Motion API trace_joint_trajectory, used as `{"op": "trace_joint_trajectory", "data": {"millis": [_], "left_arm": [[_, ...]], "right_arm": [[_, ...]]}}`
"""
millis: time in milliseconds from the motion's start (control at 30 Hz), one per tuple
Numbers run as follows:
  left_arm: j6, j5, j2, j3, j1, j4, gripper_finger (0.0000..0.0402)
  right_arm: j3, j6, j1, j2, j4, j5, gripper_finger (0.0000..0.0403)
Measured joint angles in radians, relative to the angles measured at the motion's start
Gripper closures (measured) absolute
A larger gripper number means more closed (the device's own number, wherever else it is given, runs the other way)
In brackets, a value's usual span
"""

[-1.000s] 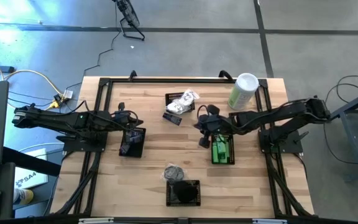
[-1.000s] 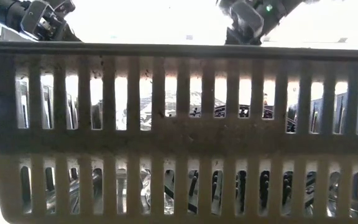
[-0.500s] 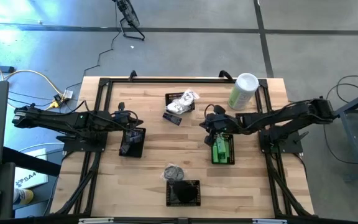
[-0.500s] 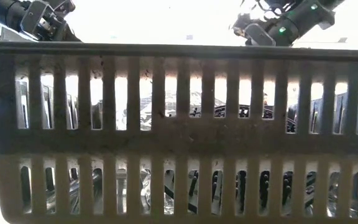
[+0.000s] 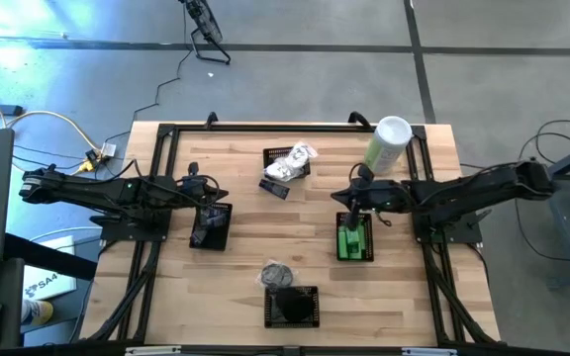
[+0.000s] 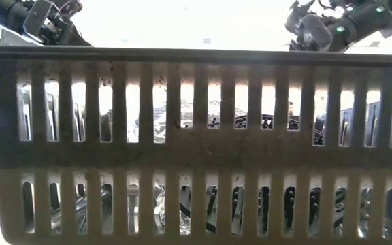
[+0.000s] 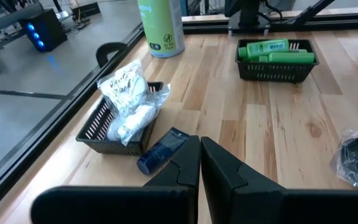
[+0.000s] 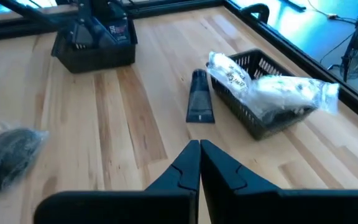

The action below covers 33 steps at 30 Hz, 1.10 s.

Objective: Pick & Place Travel size toiletries
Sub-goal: Adjust the top middle black bin on the table

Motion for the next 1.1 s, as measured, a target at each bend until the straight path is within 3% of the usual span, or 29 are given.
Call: {"op": "trace_joint_trajectory", "data": {"millis": [700,1100], "left_arm": [[-0.008,0.003,0.011,0.0,0.0,0.131,0.0391],[-0.033,0.001,0.224,0.002,0.0,0.305,0.0391]], "right_arm": [[-0.158,-0.105,0.0,-0.227,0.092,0.0,0.0399],[-0.226,-0.153,0.0,-0.35,0.156,0.003,0.0399]]}}
